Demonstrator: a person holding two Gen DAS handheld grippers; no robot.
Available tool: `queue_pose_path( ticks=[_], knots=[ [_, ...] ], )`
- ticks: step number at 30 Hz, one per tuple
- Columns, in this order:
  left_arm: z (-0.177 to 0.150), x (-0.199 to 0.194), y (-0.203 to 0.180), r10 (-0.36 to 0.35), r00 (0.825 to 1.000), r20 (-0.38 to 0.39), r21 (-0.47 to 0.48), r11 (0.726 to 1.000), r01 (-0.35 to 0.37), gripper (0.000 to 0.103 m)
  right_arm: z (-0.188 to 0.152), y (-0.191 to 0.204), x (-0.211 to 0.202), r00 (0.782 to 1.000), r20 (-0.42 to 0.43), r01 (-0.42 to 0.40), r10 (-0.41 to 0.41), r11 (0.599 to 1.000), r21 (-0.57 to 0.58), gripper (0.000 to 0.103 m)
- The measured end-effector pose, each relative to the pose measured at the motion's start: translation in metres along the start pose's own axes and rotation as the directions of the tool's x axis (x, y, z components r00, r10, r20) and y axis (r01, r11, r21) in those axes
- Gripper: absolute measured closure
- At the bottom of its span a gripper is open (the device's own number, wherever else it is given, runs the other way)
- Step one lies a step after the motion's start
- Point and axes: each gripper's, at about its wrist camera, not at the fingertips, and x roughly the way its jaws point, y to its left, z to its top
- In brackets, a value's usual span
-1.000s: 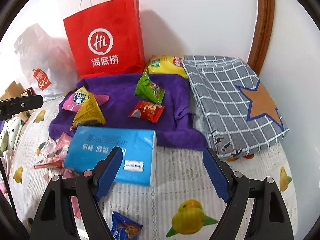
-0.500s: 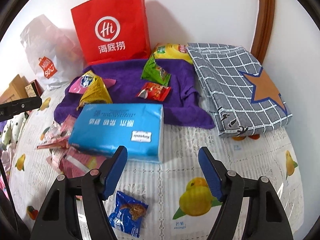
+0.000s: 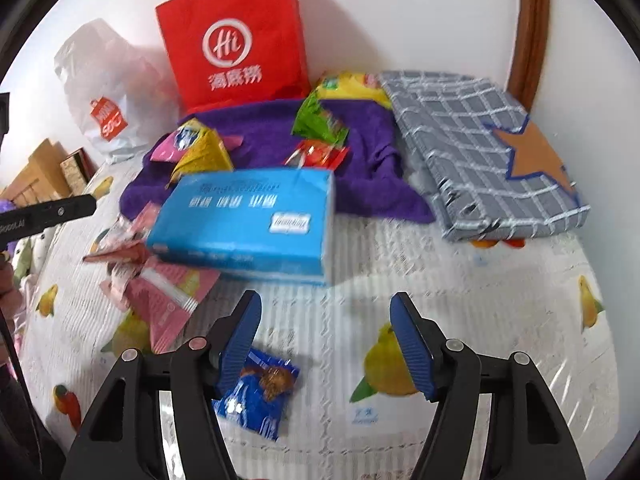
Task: Organize snacks
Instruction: 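Close the right tool on the blue cookie packet while the left tool approaches pink wrappers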
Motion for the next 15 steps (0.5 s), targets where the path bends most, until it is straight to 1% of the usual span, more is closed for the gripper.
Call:
queue_pose_path(
  ticks=[4,6,9,11,12,13,15],
  knots=[
    [-0.005,0.001,0.001,0.007,1.0,-0.009,-0.004,1.0,-0.007,0.044,-0.012,0.01,0.006,0.998,-0.027,-0.056,0.056,0.998,-0.01,0.036],
    [-0.008,0.0,0.002,0.015,1.0,-0.006,-0.008,1.0,-0.015,0.044,-0.017,0.017,0.011,0.997,-0.044,-0.066,0.065,0.998,-0.02,0.036],
    [-0.014,0.0,0.006,0.023,1.0,-0.005,-0.015,1.0,-0.023,0.044,-0.032,0.025,0.027,0.99,-0.12,-0.082,0.079,0.996,-0.026,0.036],
    [-0.018,0.001,0.01,0.026,1.0,-0.009,-0.019,0.999,-0.027,0.044,-0.042,0.027,0.036,0.984,-0.154,-0.095,0.092,0.995,-0.013,0.036],
    [-0.02,0.001,0.013,0.027,1.0,-0.012,-0.023,0.999,-0.027,0.044,-0.046,0.028,0.037,0.985,-0.151,-0.09,0.086,0.996,-0.015,0.035],
    [-0.022,0.002,0.016,0.024,1.0,-0.014,-0.027,0.999,-0.025,0.044,-0.05,0.031,0.035,0.991,-0.115,-0.065,0.061,0.997,-0.034,0.035],
    [-0.025,0.002,0.023,0.016,1.0,-0.016,-0.039,0.999,-0.017,0.044,-0.053,0.039,0.036,0.994,-0.107,-0.025,0.018,0.997,-0.069,0.037]
  ],
)
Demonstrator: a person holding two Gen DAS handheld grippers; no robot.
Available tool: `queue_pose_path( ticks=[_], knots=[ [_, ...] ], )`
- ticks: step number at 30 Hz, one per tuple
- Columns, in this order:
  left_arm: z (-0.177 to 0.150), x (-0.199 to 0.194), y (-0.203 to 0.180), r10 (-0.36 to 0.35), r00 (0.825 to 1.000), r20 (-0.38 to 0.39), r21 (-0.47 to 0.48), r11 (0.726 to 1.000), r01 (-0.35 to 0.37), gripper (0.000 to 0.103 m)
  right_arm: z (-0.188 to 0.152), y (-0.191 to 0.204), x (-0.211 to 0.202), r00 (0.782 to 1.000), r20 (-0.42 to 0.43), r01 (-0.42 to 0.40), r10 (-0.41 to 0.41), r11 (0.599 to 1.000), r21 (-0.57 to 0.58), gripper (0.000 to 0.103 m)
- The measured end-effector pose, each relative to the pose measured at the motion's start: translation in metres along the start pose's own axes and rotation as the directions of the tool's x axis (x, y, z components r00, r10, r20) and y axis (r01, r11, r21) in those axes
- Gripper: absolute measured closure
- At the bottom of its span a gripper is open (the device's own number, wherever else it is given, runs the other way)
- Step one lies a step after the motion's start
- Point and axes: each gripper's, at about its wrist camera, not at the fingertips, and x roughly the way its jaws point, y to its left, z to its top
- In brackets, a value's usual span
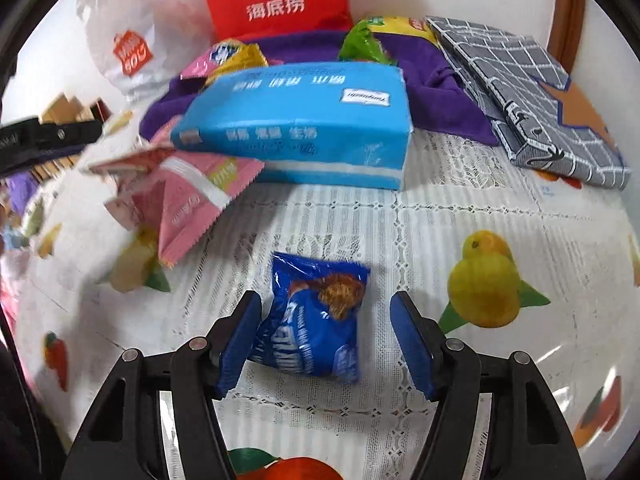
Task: Organize snacks
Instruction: 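Close the right tool on the blue cookie packet while the left tool approaches pink wrappers, then grasp a pink-and-white wrapped snack with the left tool while the right tool lifts the blue packet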
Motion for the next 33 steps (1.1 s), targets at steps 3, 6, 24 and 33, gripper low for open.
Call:
queue_pose_path(
  ticks=[3,6,24,33],
  knots=[
    [-0.003,0.001,0.01,0.001,1.0,0.002,-0.024,1.0,-0.001,0.044,-0.001,0.003,0.001,0.999,0.035,0.037,-0.037,0.999,-0.012,0.058],
    [-0.007,0.006,0.012,-0.008,1.0,-0.017,-0.02,1.0,0.008,0.044,0.0,-0.001,0.002,0.999,0.044,0.022,-0.021,1.0,-0.021,0.059],
    [-0.022,0.069,-0.026,0.049,0.99,-0.132,0.078,0.996,-0.039,0.046,0.008,-0.034,0.01,0.992,0.115,0.06,-0.057,0.998,-0.017,0.057],
    [-0.031,0.056,-0.03,0.015,0.991,-0.136,0.124,0.992,0.002,0.069,0.011,-0.036,0.011,0.994,0.1,0.048,-0.045,0.998,-0.027,0.058]
  ],
)
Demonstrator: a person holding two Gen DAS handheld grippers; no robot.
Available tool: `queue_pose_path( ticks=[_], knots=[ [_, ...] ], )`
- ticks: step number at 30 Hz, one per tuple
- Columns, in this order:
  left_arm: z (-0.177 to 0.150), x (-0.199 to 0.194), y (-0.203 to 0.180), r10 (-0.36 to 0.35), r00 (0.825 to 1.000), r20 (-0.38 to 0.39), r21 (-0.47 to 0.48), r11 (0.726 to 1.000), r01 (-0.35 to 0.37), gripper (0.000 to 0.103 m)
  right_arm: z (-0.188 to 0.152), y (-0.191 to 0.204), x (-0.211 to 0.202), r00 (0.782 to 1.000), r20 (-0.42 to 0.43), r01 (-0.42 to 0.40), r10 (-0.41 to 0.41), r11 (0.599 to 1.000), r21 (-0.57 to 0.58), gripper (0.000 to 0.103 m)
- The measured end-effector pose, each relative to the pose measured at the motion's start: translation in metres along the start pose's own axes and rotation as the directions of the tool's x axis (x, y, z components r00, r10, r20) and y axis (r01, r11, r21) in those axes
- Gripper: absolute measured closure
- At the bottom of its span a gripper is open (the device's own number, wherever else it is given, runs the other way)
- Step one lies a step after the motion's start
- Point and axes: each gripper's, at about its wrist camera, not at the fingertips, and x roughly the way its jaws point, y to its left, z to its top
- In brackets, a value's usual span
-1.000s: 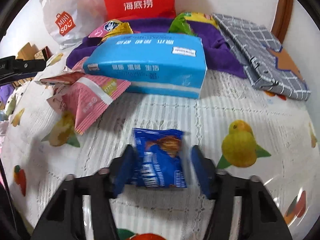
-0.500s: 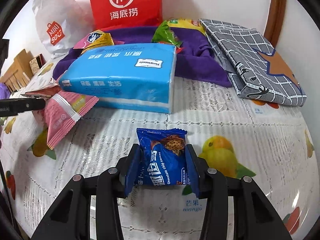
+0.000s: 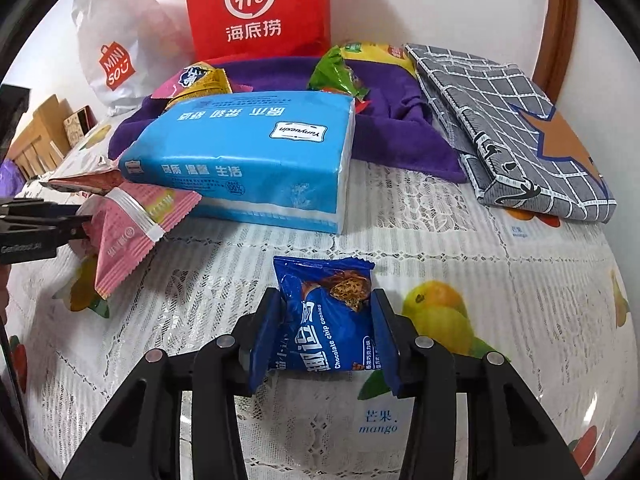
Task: Organize snacks
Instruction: 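Grasp a pink-and-white wrapped snack with the left tool while the right tool lifts the blue packet, then carry the blue packet and pink-and-white snack over the purple towel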
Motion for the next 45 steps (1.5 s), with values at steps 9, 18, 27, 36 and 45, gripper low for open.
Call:
queue_pose_path(
  ticks=[9,18,27,36,45],
  knots=[
    [-0.008,-0.053,0.01,-0.11,0.988,0.105,-0.018,0.993,0.112,0.07,0.011,0.002,-0.018,1.0,0.013,0.005,-0.005,1.0,0.026,0.059],
    [-0.004,-0.099,0.013,-0.141,0.97,0.196,-0.013,0.989,0.146,0.07,0.029,0.015,-0.054,0.996,0.086,0.011,-0.011,1.0,0.003,0.059],
    [0.012,-0.12,-0.014,-0.152,0.963,0.222,0.038,0.988,0.148,0.07,0.045,0.013,-0.083,0.991,0.136,0.0,-0.001,1.0,0.009,0.059],
    [0.045,-0.119,-0.035,-0.183,0.959,0.216,0.077,0.982,0.17,0.07,0.072,0.006,-0.093,0.986,0.164,0.0,-0.003,1.0,0.019,0.059],
    [0.083,-0.111,-0.036,-0.196,0.958,0.208,0.082,0.98,0.182,0.07,0.117,-0.002,-0.084,0.983,0.185,0.003,-0.013,0.999,0.054,0.059]
  ],
)
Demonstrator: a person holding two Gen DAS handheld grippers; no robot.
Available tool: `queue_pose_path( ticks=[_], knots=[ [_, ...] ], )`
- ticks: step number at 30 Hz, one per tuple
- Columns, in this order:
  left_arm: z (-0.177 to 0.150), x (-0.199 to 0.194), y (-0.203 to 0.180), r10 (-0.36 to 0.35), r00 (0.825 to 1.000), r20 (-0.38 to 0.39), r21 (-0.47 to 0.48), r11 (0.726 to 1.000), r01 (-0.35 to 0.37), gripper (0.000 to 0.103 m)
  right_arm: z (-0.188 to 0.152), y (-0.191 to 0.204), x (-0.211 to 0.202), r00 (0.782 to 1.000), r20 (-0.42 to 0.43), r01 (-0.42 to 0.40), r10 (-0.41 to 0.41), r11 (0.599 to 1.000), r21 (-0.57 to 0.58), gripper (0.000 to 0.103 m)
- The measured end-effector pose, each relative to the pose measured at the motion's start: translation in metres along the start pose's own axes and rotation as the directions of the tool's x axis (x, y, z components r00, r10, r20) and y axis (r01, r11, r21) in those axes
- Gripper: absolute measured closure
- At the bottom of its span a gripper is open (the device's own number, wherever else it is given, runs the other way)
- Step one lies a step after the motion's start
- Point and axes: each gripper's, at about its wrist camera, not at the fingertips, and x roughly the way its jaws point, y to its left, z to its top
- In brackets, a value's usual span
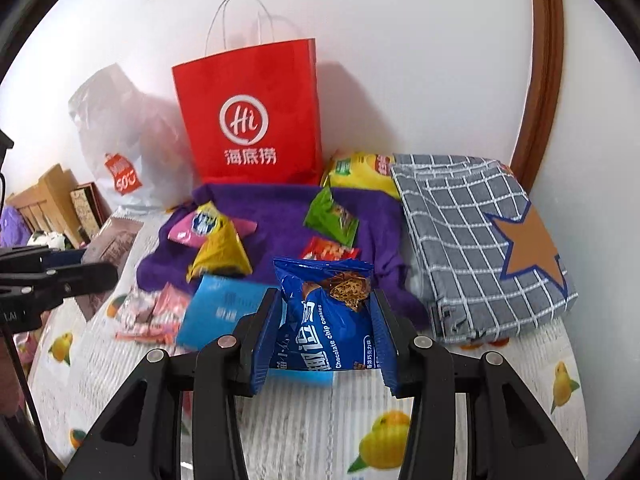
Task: Organize snacks
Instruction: 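Carry the blue packet and pink-and-white snack over the purple towel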
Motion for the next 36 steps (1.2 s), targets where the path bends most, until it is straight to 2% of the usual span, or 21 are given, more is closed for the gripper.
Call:
queue_pose_path(
  ticks=[12,17,28,31,36],
  knots=[
    [0.043,0.025,0.028,0.05,0.999,0.009,-0.031,0.998,-0.05,0.07,0.043,0.001,0.043,1.0,-0.003,0.003,-0.003,1.0,-0.001,0.059],
    [0.061,0.036,0.043,0.045,0.999,0.016,-0.057,0.997,-0.044,0.07,0.059,-0.001,0.065,1.0,-0.007,-0.001,0.001,1.0,0.008,0.059],
    [0.097,0.066,0.065,0.124,0.992,0.022,-0.076,0.99,-0.122,0.07,0.098,0.0,0.105,1.0,0.01,-0.005,0.004,1.0,0.017,0.059],
    [0.102,0.077,0.07,0.138,0.99,0.018,-0.078,0.988,-0.136,0.07,0.106,-0.001,0.118,1.0,0.006,-0.003,0.003,1.0,0.017,0.059],
    [0.099,0.095,0.084,0.112,0.994,0.004,-0.099,0.989,-0.111,0.07,0.109,0.0,0.137,1.0,-0.009,-0.019,0.019,0.999,0.028,0.059]
  ],
)
